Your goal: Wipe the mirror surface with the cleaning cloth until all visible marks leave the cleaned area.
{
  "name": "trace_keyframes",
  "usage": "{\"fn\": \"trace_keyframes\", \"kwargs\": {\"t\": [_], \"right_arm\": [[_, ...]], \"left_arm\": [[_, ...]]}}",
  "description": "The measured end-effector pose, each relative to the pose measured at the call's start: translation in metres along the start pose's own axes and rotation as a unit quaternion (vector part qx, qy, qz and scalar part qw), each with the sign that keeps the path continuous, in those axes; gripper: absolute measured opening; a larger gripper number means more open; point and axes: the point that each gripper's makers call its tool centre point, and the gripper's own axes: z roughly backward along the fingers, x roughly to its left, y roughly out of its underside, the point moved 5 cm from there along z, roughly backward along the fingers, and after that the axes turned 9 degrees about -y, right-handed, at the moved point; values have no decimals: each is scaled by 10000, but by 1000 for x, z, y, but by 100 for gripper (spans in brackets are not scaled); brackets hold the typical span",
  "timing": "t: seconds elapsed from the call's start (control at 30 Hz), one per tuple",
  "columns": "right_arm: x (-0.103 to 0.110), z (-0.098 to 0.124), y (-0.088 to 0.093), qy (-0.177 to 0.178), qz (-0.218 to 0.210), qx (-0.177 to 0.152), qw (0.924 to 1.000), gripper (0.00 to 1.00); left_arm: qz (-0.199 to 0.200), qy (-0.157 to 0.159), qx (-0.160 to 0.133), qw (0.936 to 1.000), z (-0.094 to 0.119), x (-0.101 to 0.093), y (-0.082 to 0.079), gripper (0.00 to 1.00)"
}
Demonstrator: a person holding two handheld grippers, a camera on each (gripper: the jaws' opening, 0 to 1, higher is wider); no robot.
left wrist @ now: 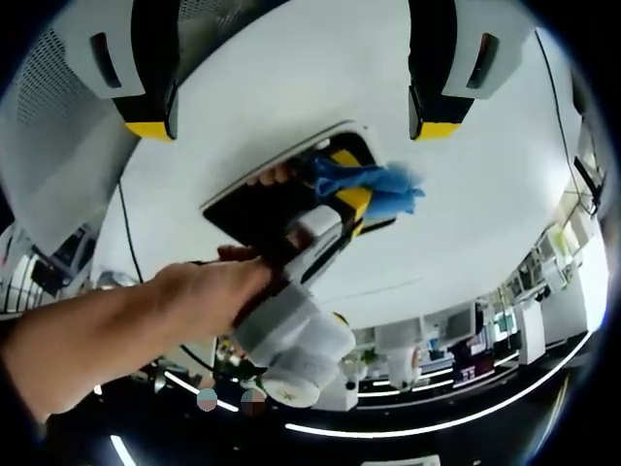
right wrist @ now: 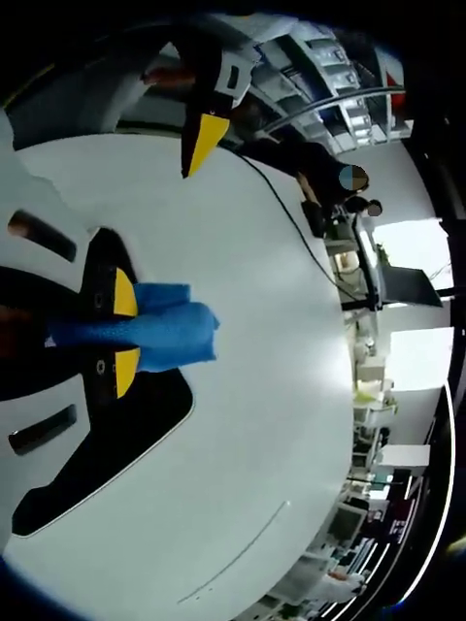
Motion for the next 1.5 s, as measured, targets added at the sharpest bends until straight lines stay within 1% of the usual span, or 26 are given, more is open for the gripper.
{"fn": "trace_keyframes", "kwargs": {"t": [0.13, 0.3, 0.37, 0.73, 1.03, 1.5], "right_arm": [[1, 0, 0, -67, 178, 10, 9998, 4], [0, 1, 0, -158, 223, -25, 9996, 4], [0, 2, 0, -178, 296, 13, 9994, 4], [-2, 11, 6, -213, 326, 57, 9992, 4], [-9, 27, 20, -216, 430, 131, 9988, 4], [-20, 51, 41, -190, 374, 198, 9989, 4]], "left_arm": [[-10, -20, 19, 10000, 0, 1, 1, 100], [-47, -14, 31, 10000, 0, 0, 1, 100], [-39, -22, 33, 10000, 0, 1, 1, 100], [-43, -15, 63, 10000, 0, 0, 1, 100], [-59, -18, 61, 10000, 0, 0, 1, 100], [-84, 16, 50, 10000, -1, -1, 1, 100]]}}
